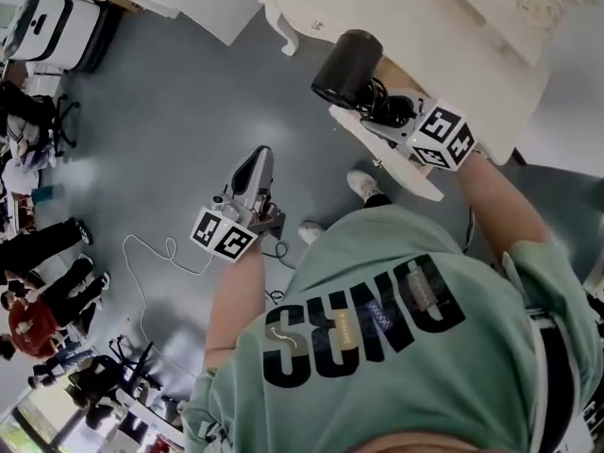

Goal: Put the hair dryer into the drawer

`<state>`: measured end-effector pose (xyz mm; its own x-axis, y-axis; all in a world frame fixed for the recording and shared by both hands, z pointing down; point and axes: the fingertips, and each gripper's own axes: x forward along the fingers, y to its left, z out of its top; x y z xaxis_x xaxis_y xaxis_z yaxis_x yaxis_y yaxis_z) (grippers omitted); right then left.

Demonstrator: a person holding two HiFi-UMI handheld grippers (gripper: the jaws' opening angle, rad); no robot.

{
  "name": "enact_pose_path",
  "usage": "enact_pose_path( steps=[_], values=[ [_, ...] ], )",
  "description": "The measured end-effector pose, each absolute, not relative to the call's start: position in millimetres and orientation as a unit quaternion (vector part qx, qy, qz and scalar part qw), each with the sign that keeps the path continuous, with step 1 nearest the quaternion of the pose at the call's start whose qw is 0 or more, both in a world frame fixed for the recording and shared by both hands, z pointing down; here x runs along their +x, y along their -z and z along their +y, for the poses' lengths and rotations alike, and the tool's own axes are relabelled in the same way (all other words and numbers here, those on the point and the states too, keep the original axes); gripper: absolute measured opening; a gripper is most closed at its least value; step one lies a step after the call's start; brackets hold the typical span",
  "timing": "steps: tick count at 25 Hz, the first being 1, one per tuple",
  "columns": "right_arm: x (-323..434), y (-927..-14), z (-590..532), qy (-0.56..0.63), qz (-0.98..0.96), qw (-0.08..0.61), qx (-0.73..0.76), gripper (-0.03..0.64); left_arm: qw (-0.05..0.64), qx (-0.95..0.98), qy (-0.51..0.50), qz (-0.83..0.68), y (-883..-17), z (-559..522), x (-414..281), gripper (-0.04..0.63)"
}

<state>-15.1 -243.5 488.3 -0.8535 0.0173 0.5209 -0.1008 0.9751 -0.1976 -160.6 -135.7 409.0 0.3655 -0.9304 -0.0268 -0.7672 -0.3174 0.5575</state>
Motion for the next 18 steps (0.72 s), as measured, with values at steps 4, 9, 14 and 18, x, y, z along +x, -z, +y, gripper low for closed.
enact_pose_path(
  steps=[4,9,14,18],
  values=[
    [47,-547,-273,-0.138,-0.935,0.321,0.062,0.173,0.267,0.814,0.164,-0.489,-438,-194,-102,0.005],
    [98,-630,-292,-0.173,-0.906,0.378,0.074,0.173,0.296,0.826,0.145,-0.457,-486,-246,-42,0.005],
    [122,-685,-288,-0.19,-0.876,0.437,0.072,0.173,0.317,0.829,0.132,-0.442,-504,-257,-19,0.005],
    [132,-722,-283,-0.203,-0.854,0.475,0.058,0.173,0.328,0.825,0.124,-0.443,-521,-261,-16,0.005]
  ],
)
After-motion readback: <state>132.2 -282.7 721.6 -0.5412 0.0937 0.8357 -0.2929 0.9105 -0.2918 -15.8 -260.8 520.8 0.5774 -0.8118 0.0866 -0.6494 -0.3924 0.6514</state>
